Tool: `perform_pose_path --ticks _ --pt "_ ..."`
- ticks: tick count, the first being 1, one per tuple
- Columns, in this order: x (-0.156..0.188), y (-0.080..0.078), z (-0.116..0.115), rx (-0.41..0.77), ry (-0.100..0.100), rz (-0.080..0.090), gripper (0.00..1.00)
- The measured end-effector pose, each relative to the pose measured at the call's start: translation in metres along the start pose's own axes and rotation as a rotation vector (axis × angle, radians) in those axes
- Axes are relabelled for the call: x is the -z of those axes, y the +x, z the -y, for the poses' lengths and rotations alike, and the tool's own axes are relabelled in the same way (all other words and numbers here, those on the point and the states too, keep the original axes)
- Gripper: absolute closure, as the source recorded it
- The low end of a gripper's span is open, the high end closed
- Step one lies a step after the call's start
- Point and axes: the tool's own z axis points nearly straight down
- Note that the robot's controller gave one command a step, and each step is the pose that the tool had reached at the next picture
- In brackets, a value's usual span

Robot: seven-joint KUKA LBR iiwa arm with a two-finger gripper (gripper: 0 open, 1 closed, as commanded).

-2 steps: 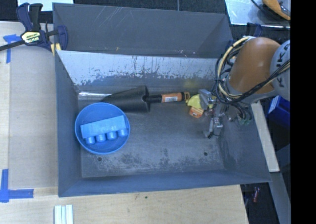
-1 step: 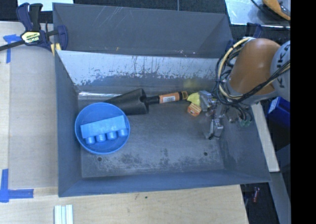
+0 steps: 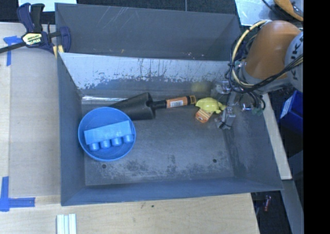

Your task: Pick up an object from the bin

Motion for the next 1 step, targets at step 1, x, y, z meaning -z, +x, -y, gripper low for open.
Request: perform_pose_path --ticks 1 --pt "-0.0316 -0.0034 0.0016 0.381 -0.005 -0.007 0.0"
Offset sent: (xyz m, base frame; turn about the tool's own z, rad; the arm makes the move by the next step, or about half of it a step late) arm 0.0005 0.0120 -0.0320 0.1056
